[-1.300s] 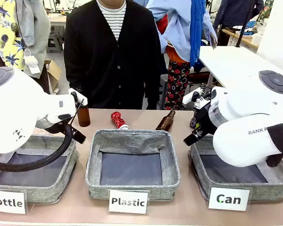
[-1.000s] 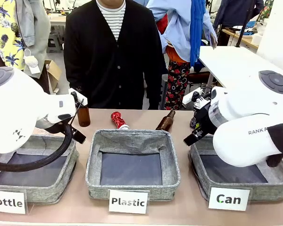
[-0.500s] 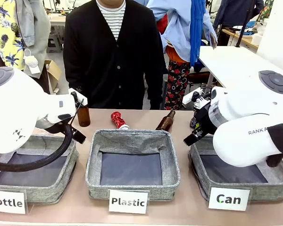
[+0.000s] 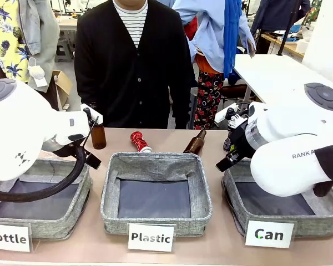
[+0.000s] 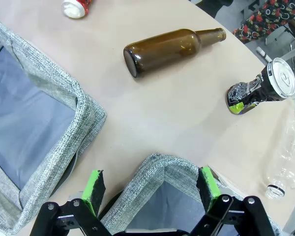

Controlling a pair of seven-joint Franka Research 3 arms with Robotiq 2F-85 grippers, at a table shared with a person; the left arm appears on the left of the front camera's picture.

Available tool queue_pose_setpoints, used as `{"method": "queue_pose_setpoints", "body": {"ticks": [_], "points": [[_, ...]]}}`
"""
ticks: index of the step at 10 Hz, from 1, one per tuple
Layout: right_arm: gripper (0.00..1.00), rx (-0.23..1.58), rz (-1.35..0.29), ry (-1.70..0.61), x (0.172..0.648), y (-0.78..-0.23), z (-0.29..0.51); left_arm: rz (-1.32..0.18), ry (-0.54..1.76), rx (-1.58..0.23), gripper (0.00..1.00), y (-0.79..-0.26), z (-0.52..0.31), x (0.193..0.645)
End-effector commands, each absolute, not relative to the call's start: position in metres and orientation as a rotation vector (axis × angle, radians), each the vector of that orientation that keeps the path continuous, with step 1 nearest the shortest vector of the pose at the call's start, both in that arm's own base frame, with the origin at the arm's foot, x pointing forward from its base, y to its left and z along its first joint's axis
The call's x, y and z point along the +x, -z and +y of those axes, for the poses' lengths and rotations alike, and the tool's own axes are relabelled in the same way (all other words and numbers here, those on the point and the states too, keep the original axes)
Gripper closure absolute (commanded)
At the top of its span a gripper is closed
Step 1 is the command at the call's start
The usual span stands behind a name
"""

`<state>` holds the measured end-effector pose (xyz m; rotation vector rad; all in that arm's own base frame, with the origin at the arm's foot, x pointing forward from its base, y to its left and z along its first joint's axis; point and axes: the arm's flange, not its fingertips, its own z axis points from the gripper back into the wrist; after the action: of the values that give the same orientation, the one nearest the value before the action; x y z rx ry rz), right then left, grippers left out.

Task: Sort the can waste into the basket.
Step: Pick up the can waste from the table and place it in the right Fabric basket.

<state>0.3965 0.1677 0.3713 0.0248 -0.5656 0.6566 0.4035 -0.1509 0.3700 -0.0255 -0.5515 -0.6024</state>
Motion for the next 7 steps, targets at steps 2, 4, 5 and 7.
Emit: {"method": "queue_pose_setpoints", "body": {"ticks": [2,4,5,7], "points": [[0.0,0.025,-0.566,-0.656,0.397,-0.371,0.168,-0.552,0.603,-0.025,0.0,-0.37,-0.151,0.403],[0.0,0.07,-0.548,-0.678,0.393,-0.388,0.165,-0.552,0.602,-0.025,0.0,-0.37,-0.151,0.403],[0.0,0.097,-0.533,-0.643,0.389,-0.41,0.161,-0.565,0.615,-0.082,0.0,-0.394,-0.155,0.391],[0.0,0.217,-0.5,-0.429,0.376,-0.464,0.153,-0.502,0.413,-0.187,0.0,-0.46,-0.167,0.364]]}}
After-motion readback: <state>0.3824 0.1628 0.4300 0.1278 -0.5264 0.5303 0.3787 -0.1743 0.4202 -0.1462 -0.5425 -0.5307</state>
